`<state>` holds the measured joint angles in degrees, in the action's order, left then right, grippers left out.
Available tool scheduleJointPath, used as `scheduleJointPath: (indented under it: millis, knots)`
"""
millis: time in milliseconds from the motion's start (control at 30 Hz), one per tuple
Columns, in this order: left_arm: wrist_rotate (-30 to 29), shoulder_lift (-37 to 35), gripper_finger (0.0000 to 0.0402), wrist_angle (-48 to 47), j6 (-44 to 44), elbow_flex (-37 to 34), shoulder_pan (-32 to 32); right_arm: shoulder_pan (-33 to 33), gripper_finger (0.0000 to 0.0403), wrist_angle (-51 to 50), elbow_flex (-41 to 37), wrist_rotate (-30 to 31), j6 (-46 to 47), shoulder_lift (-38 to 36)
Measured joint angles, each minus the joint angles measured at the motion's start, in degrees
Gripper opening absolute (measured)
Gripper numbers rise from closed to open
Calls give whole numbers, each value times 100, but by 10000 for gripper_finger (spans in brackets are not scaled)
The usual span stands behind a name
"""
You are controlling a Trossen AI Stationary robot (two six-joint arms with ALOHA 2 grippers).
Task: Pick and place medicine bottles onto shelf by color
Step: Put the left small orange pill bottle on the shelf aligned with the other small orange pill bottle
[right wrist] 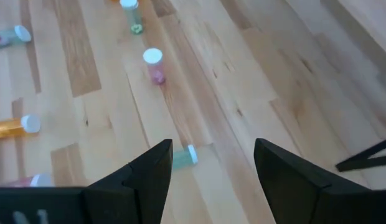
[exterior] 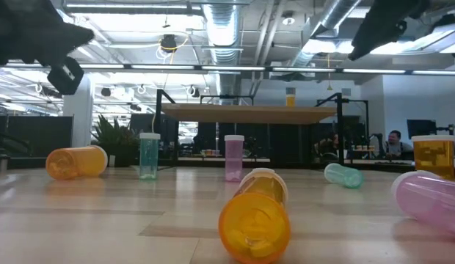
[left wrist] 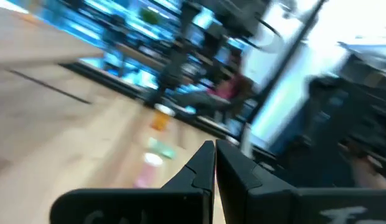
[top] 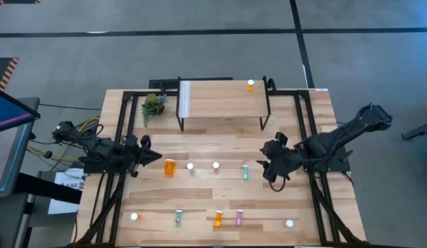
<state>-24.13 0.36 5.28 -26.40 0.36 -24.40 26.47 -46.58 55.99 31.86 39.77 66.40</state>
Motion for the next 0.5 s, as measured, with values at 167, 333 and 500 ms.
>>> scheduleJointPath:
  millis: [167, 333, 500]
  knots:
    - [-1446, 0, 0, 314, 188, 0, 2, 275, 248, -267, 0, 142, 366, 43]
    - [-1443, 0, 0, 1076, 1090, 0, 2, 627, 248, -782, 0, 556, 925, 24]
    - [-591, 43, 0, 1579, 1696, 209, 0, 925, 248, -1047, 0, 1137, 1373, 25]
